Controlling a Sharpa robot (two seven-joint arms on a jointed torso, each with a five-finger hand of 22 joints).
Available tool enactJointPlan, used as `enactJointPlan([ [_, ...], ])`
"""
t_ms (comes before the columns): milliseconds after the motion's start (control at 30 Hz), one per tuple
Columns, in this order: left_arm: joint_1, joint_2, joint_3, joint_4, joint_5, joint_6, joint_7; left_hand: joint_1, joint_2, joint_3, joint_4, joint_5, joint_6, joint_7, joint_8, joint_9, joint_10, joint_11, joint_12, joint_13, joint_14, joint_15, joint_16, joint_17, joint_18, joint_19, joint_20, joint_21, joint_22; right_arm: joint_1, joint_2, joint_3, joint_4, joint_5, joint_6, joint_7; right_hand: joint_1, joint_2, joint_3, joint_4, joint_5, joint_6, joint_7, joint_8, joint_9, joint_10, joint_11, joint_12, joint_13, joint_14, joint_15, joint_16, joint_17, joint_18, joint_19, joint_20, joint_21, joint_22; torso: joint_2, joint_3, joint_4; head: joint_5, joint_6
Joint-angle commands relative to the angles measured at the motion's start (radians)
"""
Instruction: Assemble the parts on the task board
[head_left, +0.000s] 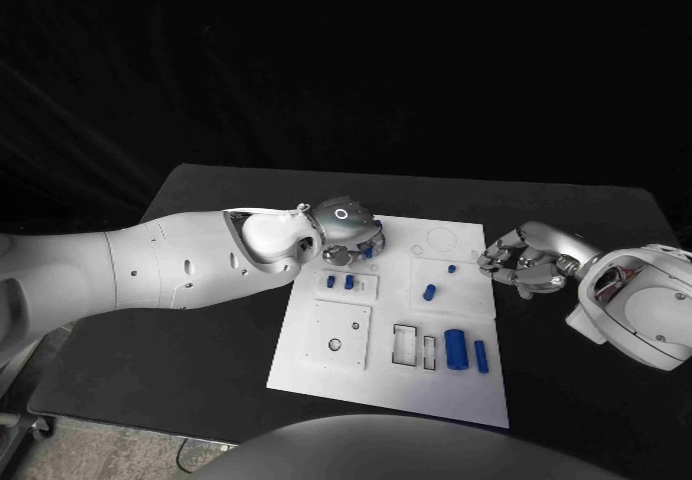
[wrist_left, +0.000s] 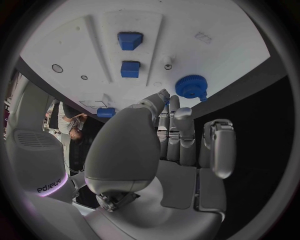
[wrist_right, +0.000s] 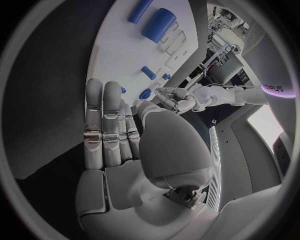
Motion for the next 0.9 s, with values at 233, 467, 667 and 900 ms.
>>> enactJointPlan([
  [233, 0.042, -0.073, -0.005, 0.047, 0.018, 0.050, -0.033, -0.023, 0.000, 0.006, 0.002, -0.025, 0.006, -0.006, -0.016, -0.010, 0.016, -0.001, -0.029, -0.025, -0.017, 0.001, -0.021, -0.031, -0.014, 0.058, -0.004, -0.015, 0.239, -0.003, 0.005, 0.000, -0.006, -0.006, 0.020, -0.011, 0.012, -0.002, 0.006, -0.002, 0.003, 0.004, 0.003, 0.006, 0.001, 0.003, 0.006, -0.007, -0.003, -0.009, 0.004, -0.005, 0.001, 0.009, -0.010, 0.002, -0.007, 0.001, -0.001, 0.0001, -0.0003, 0.001, 0.000],
  [467, 0.044, -0.103, -0.010, 0.070, 0.029, 0.086, -0.039, -0.027, -0.003, 0.005, 0.003, -0.032, 0.004, -0.006, -0.019, -0.013, 0.019, -0.001, -0.035, -0.030, -0.019, 0.001, -0.024, -0.037, -0.013, 0.057, -0.004, -0.018, 0.238, -0.005, 0.007, 0.000, -0.008, -0.006, 0.025, -0.015, 0.013, -0.002, 0.007, -0.003, 0.002, 0.004, 0.003, 0.006, 0.001, 0.001, 0.006, -0.008, -0.004, -0.010, 0.004, -0.006, 0.001, 0.009, -0.011, 0.002, -0.008, 0.001, 0.000, -0.0005, 0.0005, 0.005, 0.000],
  [667, 0.027, -0.109, -0.011, 0.075, 0.041, 0.096, -0.041, -0.028, -0.005, 0.006, 0.004, -0.035, 0.002, -0.007, -0.022, -0.015, 0.020, -0.001, -0.039, -0.033, -0.021, 0.001, -0.025, -0.040, -0.013, 0.057, -0.004, -0.018, 0.238, -0.005, 0.009, 0.000, -0.006, -0.006, 0.028, -0.017, 0.013, -0.002, 0.007, -0.003, 0.002, 0.004, 0.003, 0.006, 0.001, 0.001, 0.006, -0.008, -0.004, -0.010, 0.004, -0.006, 0.001, 0.009, -0.011, 0.002, -0.008, 0.001, 0.002, -0.0004, 0.0000, 0.007, 0.000],
  [900, 0.005, -0.107, -0.011, 0.066, 0.044, 0.096, -0.049, -0.026, -0.007, 0.008, 0.001, -0.035, 0.000, -0.005, -0.026, -0.019, 0.023, 0.000, -0.044, -0.038, -0.022, 0.000, -0.027, -0.046, -0.013, 0.057, -0.004, -0.018, 0.238, -0.005, 0.006, 0.000, -0.004, -0.006, 0.029, -0.018, 0.014, -0.002, 0.007, -0.003, 0.002, 0.004, 0.004, 0.006, 0.001, 0.000, 0.006, -0.008, -0.005, -0.011, 0.004, -0.006, 0.001, 0.009, -0.012, 0.003, -0.008, 0.002, 0.002, -0.0001, -0.0003, 0.003, 0.000],
])
